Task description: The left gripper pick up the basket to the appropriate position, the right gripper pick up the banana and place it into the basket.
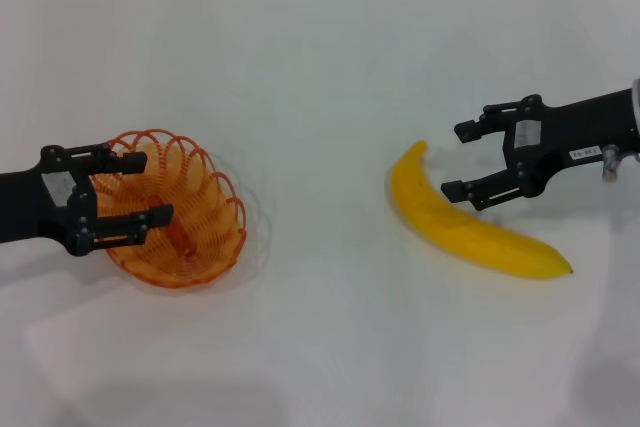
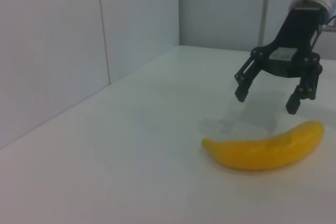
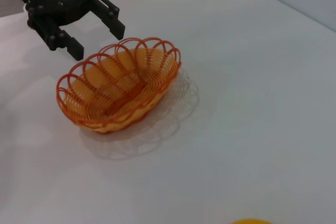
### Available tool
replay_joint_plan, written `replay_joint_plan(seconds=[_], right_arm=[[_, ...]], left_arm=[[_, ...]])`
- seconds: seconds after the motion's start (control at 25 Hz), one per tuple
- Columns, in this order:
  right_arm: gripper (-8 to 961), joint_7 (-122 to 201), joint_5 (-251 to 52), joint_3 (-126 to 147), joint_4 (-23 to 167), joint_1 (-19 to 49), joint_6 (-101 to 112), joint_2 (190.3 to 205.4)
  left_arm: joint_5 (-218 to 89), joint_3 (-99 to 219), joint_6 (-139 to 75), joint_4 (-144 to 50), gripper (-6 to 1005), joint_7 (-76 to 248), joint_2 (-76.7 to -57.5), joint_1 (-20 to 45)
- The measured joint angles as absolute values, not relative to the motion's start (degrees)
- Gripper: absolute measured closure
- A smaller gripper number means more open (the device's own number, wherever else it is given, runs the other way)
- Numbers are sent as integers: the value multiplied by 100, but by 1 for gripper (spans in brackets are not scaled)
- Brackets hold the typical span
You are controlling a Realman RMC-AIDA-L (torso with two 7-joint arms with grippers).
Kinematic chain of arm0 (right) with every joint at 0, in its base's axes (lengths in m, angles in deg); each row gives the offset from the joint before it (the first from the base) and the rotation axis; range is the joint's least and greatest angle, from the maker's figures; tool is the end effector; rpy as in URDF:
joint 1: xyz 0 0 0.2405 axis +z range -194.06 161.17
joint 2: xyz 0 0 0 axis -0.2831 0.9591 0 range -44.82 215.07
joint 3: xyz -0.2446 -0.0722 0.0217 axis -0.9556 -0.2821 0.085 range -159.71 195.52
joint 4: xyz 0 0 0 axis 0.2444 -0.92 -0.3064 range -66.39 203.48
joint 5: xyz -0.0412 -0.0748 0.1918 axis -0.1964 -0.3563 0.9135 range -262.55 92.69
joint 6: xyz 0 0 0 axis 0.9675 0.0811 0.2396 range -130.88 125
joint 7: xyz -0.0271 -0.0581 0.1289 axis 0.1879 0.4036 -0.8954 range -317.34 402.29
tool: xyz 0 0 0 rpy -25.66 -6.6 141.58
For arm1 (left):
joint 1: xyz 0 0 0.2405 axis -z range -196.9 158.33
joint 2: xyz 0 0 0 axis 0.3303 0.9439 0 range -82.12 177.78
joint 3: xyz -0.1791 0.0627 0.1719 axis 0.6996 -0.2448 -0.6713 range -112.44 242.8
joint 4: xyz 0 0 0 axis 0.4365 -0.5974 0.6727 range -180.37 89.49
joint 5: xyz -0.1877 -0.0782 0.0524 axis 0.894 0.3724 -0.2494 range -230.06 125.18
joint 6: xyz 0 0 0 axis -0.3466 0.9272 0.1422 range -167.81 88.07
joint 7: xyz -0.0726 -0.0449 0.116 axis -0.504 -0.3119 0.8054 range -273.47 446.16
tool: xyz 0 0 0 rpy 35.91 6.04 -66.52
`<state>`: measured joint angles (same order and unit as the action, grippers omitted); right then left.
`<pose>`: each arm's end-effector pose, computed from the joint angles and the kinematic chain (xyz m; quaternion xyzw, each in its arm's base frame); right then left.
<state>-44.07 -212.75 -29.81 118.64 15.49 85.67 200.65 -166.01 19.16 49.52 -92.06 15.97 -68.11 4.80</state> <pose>0.2660 0.3493 0.0312 -0.9781 0.1595 0.0548 0.1223 -0.2866 0.3185 0.0326 -0.9664 -0.1056 -0.1605 0.1709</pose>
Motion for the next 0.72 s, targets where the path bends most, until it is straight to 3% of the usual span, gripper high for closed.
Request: replay_joint_plan(seconds=[0.56,0.72], right_arm=[[57,-4417,-21281,-2982,11857,1528,8514,20082],[57,-4418,-21281,-2982,11855,1542,8507,20090]], left_arm=[[-16470,2306,4955,-9313,261,1085,-6837,516],[-16541,2787,4821,-9765,261,-52,-6766,610]])
